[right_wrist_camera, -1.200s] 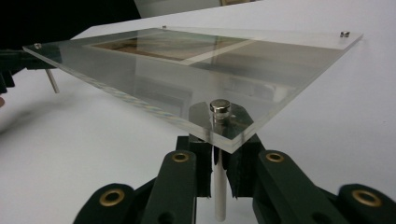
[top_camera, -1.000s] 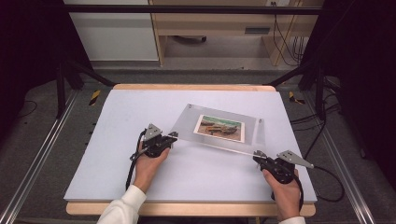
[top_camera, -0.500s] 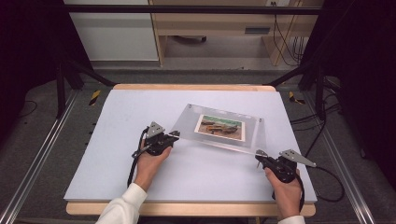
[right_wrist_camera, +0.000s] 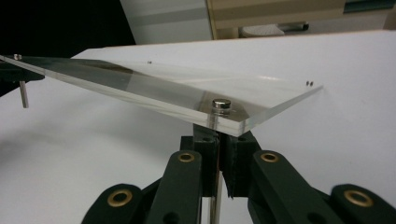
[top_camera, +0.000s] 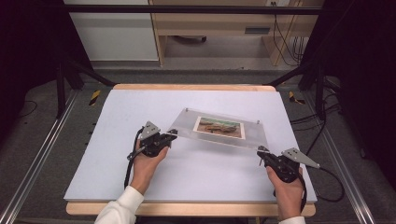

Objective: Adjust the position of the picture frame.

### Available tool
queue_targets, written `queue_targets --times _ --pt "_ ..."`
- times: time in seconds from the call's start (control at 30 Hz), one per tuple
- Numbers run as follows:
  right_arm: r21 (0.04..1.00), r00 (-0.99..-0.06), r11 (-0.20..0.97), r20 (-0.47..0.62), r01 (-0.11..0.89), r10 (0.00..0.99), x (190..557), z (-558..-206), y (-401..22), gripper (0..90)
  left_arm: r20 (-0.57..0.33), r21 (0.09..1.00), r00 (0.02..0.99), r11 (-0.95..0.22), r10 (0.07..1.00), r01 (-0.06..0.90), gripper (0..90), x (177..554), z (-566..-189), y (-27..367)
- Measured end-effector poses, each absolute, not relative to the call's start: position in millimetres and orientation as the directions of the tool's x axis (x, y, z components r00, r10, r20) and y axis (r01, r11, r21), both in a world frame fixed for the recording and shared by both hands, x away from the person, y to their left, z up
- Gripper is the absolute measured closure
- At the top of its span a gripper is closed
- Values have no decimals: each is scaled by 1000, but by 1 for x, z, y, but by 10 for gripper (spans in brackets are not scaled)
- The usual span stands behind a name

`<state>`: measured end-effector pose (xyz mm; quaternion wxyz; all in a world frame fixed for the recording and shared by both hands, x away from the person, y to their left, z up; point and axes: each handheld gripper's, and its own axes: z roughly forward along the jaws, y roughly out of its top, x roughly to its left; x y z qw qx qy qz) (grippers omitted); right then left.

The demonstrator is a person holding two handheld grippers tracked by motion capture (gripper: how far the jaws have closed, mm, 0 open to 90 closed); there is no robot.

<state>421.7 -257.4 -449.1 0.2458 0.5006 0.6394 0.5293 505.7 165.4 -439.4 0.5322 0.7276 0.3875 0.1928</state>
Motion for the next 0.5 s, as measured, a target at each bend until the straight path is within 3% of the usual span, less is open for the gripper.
queue_targets --times 0.5 --pt "934 -474 13 170 358 864 456 -434 -214 842 -125 942 550 -75 826 328 833 482 -425 217"
